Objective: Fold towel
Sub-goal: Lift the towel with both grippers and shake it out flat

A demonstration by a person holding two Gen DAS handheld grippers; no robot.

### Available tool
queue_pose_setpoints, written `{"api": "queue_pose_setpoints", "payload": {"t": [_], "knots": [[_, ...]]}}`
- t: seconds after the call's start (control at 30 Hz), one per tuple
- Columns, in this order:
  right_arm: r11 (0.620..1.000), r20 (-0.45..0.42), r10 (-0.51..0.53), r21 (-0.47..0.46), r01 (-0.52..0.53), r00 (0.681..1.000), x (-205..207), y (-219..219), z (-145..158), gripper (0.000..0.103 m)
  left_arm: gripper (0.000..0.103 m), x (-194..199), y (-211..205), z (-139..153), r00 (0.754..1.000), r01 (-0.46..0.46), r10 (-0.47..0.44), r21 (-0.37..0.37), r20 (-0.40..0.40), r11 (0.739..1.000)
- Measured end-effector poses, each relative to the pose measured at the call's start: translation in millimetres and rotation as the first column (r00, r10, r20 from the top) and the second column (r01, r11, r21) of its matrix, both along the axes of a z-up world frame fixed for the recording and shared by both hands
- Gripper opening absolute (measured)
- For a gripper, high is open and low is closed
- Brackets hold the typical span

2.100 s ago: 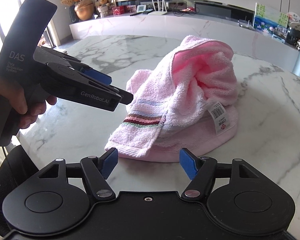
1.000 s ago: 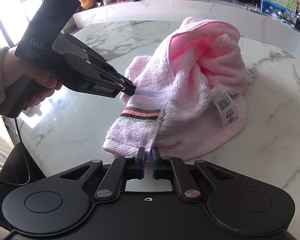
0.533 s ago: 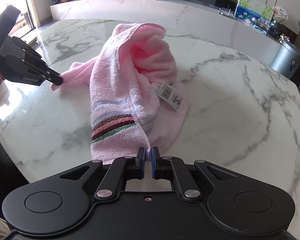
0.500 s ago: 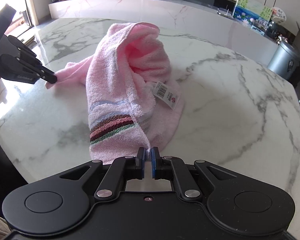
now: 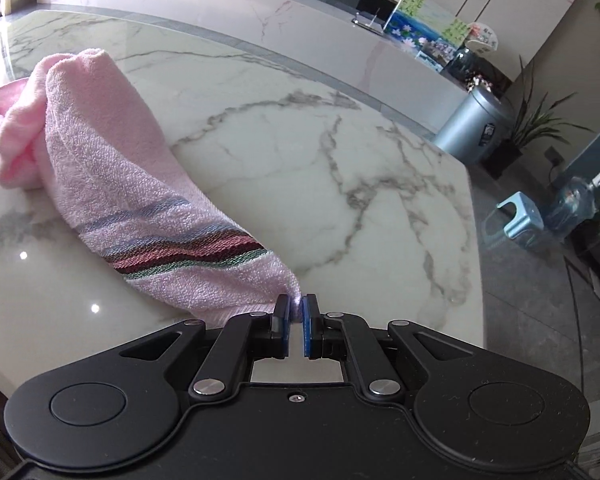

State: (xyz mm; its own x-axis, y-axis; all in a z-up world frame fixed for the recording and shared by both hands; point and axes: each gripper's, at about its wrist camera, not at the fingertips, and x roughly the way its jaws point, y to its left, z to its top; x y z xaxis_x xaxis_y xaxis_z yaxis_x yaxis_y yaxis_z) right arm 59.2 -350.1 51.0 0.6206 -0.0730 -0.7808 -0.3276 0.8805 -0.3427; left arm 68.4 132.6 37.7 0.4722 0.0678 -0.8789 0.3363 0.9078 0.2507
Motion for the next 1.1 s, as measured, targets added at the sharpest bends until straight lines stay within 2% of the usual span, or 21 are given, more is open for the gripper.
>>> {"api": "queue_pose_setpoints", "payload": {"t": [0.17, 0.3, 0.53, 0.73, 0.9, 1.1], "knots": [[0.998, 0.069, -0.016, -0.065, 0.02, 0.997, 16.4, -14.7, 27.9, 0.004, 0.004, 2.0, 17.1, 24.1, 0.999, -0.023, 0.022, 0.036, 0.043, 0.999], [0.994, 0.088, -0.033, -0.104, 0.042, 0.996, 33.0, -22.6, 38.4, 0.004, 0.004, 11.4, 23.6, 33.2, 0.998, -0.03, 0.027, 0.062, 0.061, 0.998], [0.985, 0.084, -0.059, -0.16, 0.072, 0.995, 68.8, -35.2, 33.2, 0.004, 0.004, 32.6, 34.4, 39.6, 0.996, -0.052, 0.045, 0.085, 0.081, 0.995], [0.969, 0.115, -0.029, -0.239, 0.056, 0.993, 101.8, -18.3, 25.2, 0.004, 0.004, 62.3, 24.6, 46.3, 0.988, -0.072, 0.057, 0.103, 0.142, 0.992], [0.965, 0.14, -0.053, -0.248, 0.087, 0.989, 140.8, -6.9, 26.5, 0.004, 0.004, 94.7, 18.2, 51.9, 0.972, -0.125, 0.103, 0.096, 0.21, 0.987], [0.977, 0.103, -0.092, -0.184, 0.109, 0.991, 170.7, -6.8, 22.0, 0.005, 0.016, 116.3, 4.8, 41.2, 0.977, -0.12, 0.093, 0.135, 0.192, 0.983]]}}
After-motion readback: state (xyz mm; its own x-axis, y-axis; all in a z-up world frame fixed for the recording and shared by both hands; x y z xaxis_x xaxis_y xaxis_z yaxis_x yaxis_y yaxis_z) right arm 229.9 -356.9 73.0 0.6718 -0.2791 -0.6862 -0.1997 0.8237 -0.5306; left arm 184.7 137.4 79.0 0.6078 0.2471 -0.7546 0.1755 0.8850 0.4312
